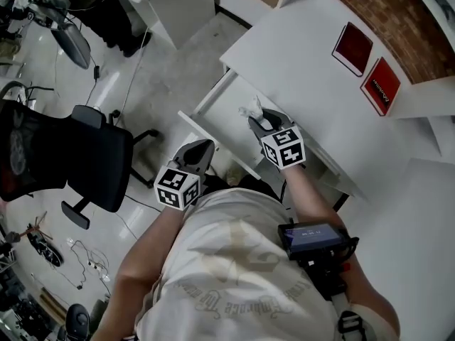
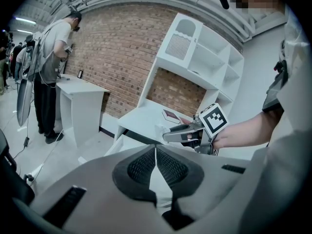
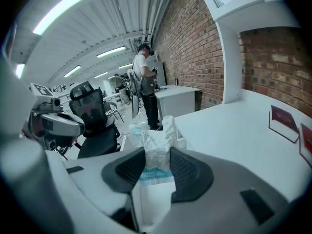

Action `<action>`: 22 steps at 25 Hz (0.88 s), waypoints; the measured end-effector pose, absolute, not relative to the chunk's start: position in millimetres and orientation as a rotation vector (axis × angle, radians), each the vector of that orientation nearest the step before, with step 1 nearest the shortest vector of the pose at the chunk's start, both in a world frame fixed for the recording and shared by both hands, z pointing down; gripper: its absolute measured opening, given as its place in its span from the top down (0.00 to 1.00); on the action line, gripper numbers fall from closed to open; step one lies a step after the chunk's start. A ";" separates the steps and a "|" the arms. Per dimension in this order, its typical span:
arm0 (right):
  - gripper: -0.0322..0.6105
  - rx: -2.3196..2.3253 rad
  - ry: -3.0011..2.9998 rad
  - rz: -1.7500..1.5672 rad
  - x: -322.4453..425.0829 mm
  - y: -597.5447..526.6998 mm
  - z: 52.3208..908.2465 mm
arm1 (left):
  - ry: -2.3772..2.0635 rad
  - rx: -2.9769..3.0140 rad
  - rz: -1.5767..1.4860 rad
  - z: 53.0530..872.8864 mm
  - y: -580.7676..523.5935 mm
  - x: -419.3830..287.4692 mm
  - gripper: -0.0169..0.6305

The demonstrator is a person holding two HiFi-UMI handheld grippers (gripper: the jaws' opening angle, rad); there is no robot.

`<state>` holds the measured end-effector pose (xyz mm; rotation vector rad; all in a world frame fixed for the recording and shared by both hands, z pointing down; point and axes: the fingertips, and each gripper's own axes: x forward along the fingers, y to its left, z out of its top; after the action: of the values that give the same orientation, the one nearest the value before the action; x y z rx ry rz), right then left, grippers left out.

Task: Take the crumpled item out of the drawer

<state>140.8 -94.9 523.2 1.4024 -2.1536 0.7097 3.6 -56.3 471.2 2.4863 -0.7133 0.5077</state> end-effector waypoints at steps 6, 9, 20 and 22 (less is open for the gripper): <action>0.68 1.467 -2.170 0.713 149.1 -84.2 504.5 | -0.653 2.521 0.465 455.5 -55.6 18.5 0.93; 0.68 1.492 -2.178 0.705 150.4 -85.4 497.0 | -0.632 2.545 0.457 450.4 -60.8 21.6 0.93; 0.69 1.566 -2.230 0.701 161.8 -70.5 469.7 | -0.566 2.590 0.462 442.4 -65.4 37.1 0.93; 0.69 1.583 -2.240 0.701 161.8 -68.8 463.9 | -0.553 2.596 0.464 440.7 -66.8 37.1 0.93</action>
<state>161.8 -68.8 463.9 1.5832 -2.2405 0.7009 37.1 -66.8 440.7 2.5955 -0.5528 0.4638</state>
